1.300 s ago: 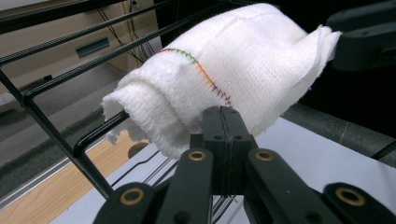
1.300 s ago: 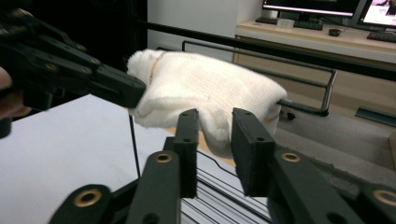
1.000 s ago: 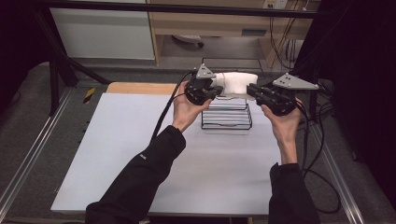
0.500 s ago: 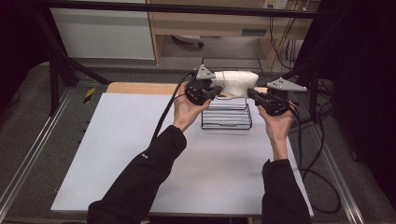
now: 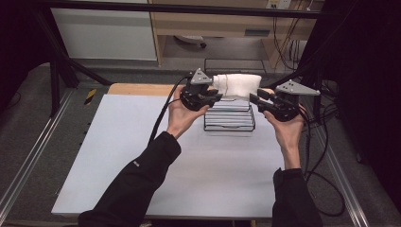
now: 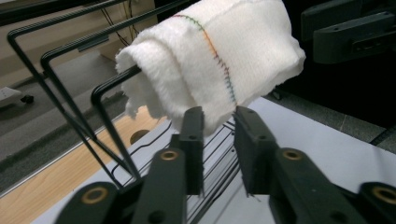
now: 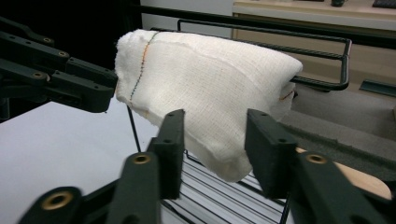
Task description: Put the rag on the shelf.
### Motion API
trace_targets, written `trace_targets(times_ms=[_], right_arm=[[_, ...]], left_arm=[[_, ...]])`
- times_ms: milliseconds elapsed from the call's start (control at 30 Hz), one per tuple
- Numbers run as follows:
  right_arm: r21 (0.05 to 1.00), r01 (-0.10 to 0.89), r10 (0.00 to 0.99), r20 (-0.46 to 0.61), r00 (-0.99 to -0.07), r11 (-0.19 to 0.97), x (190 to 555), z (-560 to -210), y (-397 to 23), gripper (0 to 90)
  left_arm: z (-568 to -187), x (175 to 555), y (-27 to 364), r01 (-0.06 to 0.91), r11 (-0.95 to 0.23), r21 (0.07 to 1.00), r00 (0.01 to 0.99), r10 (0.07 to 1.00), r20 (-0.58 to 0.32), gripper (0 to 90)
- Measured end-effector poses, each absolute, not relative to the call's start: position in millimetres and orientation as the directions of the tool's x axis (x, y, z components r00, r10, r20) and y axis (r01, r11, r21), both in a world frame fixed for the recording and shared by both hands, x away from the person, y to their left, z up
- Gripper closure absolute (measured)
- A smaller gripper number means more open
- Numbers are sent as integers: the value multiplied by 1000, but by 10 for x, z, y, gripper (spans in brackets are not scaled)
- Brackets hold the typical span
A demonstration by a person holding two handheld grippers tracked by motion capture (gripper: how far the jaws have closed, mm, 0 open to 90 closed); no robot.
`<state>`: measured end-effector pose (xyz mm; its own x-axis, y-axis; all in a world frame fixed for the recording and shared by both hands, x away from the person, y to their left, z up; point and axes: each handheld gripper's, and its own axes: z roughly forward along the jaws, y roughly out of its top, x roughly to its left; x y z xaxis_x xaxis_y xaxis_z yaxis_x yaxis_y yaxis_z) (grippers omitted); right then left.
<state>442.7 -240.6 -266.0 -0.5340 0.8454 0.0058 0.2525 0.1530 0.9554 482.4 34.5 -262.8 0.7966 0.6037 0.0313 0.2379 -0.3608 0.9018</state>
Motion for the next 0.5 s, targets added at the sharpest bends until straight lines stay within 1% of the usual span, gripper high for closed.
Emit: trace_targets(times_ms=[167, 233, 333, 433, 500], right_arm=[[949, 275, 842, 20, -538, 154, 4357, -2619, -2413, 442], [947, 284, 840, 29, -541, 150, 4333, -2619, -2406, 362], [942, 292, 837, 22, -546, 165, 4303, -2641, -2393, 267], [939, 303, 829, 36, -558, 163, 4272, -2678, -2388, 183], [933, 318, 824, 44, -565, 168, 4254, -2708, -2385, 142]], left_arm=[[-2634, 4736, 511, 251, -363, 897, 794, 607, 24, 606], [-2657, 4701, 586, 254, -371, 893, 793, 609, 27, 558], [-2715, 4658, 713, 279, -375, 884, 789, 615, 11, 495], [-2804, 4613, 853, 294, -382, 876, 780, 626, 11, 425], [-2870, 4579, 955, 315, -388, 866, 774, 633, 2, 398]])
